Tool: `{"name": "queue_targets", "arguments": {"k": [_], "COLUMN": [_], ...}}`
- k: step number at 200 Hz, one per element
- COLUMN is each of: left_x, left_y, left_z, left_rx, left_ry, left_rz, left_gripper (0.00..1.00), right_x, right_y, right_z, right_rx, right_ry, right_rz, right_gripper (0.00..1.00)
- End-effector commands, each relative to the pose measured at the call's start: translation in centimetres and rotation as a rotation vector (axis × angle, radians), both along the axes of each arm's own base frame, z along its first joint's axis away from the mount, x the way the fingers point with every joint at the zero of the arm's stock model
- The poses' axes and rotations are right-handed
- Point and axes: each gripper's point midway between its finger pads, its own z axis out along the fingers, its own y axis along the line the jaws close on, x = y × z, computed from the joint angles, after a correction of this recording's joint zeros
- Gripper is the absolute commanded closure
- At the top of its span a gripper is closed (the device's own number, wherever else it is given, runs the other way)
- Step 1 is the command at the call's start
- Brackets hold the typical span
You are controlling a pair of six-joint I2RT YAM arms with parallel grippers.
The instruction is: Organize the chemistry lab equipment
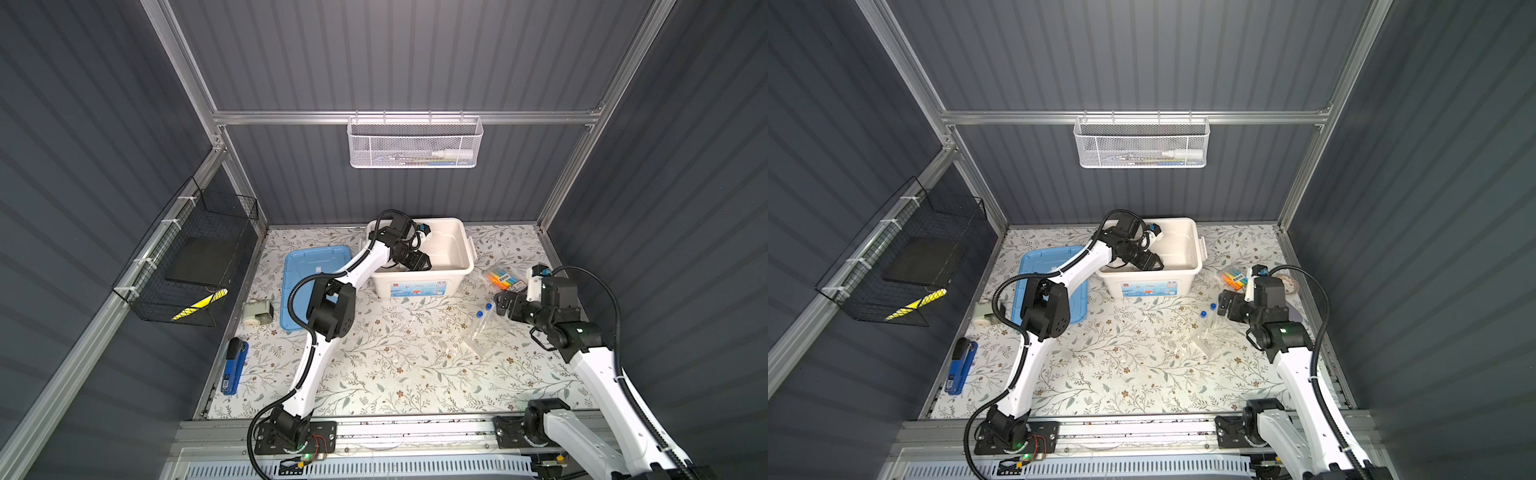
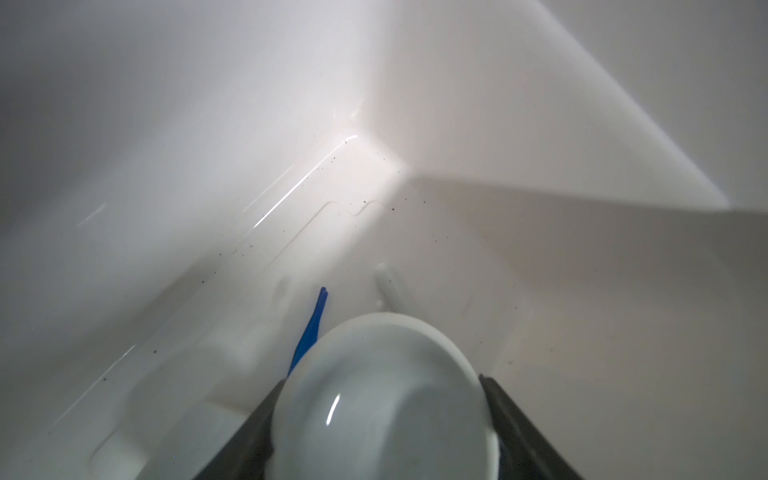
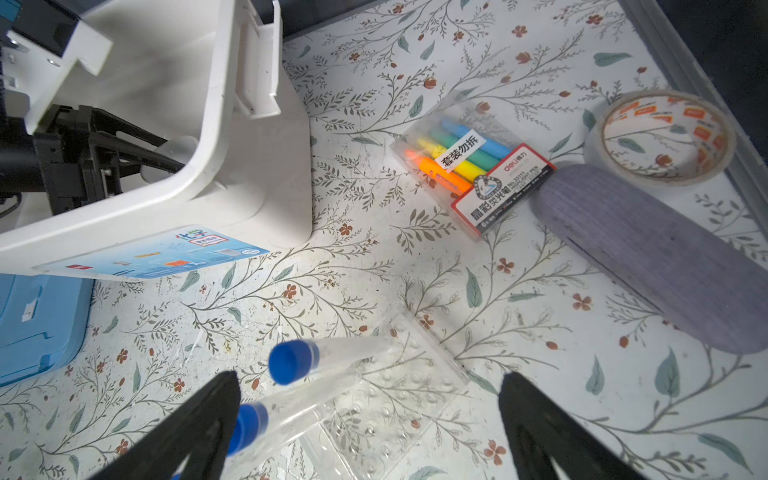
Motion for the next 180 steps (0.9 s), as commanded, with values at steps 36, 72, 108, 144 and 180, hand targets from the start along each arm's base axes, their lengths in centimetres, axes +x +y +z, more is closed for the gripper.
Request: {"name": "queue_targets", "arguments": {"k": [36, 72, 108, 144, 180], "left_x": [-2.0, -2.9, -3.7, -5.1, -7.6], "left_y": [0.3, 0.4, 1.4, 5.3, 11.2], "left_z": [0.1, 3.5, 10.8, 17.5, 21.2], "left_rx": [-0.011, -0.037, -0.086, -0.09, -0.035], "left_ry": [0.101, 0.091, -0.015, -0.174, -0.289], "left_rz": [0.006, 0.014, 0.079, 0.205, 0.382], "left_gripper": [0.17, 0.02, 0.0, 0.0, 0.0], "right_x": [2.7, 4.2, 5.7, 7.4, 8.1], "right_y": [0.5, 1.1, 2.8, 5.5, 9.6], "right_z": [3.1, 5.4, 9.0, 11.7, 12.8], "right_rx": [0.015, 0.049, 0.139, 0.175, 0.16], "right_ry": [-0.06, -0.107, -0.153, -0.178, -0.169], "right_rz": [0.033, 0.048, 0.097, 0.133, 0.174], "right_gripper": [0.01, 0.01, 0.01, 0.01, 0.01]}}
